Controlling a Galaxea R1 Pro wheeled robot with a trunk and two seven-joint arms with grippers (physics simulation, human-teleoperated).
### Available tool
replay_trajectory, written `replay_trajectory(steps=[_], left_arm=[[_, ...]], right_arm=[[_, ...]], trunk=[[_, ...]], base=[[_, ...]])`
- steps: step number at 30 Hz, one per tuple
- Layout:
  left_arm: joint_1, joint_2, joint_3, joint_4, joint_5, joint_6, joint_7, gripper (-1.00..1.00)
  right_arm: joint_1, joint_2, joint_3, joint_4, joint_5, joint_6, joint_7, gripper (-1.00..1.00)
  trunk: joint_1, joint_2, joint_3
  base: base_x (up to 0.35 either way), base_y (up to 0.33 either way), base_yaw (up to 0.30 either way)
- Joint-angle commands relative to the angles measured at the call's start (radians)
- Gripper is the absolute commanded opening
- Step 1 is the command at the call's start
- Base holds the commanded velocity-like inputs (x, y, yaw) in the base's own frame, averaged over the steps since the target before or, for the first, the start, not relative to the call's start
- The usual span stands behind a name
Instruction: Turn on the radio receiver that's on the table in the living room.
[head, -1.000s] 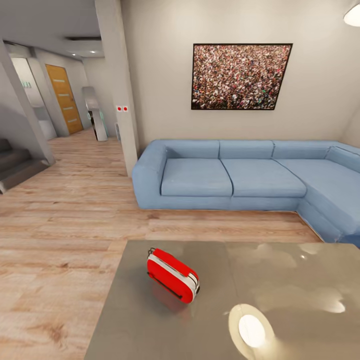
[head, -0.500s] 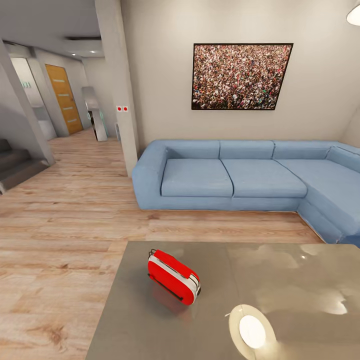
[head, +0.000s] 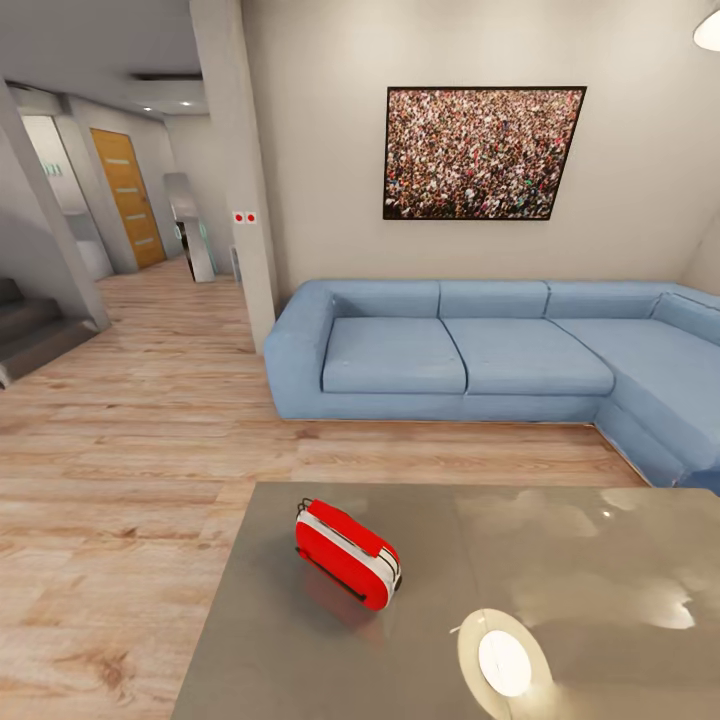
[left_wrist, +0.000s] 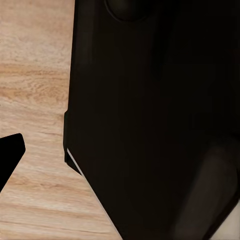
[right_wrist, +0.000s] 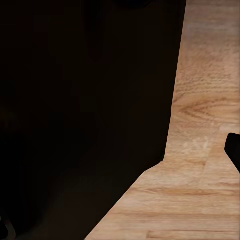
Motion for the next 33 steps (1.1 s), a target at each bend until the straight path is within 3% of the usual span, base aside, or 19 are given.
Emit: replay_trajectory(steps=[1, 12, 33], left_arm=[[0.000, 0.000, 0.000, 0.000, 0.000, 0.000, 0.000, 1.00], [0.000, 0.000, 0.000, 0.000, 0.000, 0.001, 0.001, 1.00], [0.000, 0.000, 0.000, 0.000, 0.000, 0.000, 0.002, 1.00]], right_arm=[[0.000, 0.000, 0.000, 0.000, 0.000, 0.000, 0.000, 1.00], [0.000, 0.000, 0.000, 0.000, 0.000, 0.000, 0.000, 1.00], [0.000, 0.000, 0.000, 0.000, -0.001, 0.000, 0.000, 1.00]], trunk=[[0.000, 0.000, 0.000], [0.000, 0.000, 0.000], [0.000, 0.000, 0.000]], base=[[0.000, 0.042, 0.000], [0.000, 0.105, 0.000], [0.000, 0.006, 0.000]])
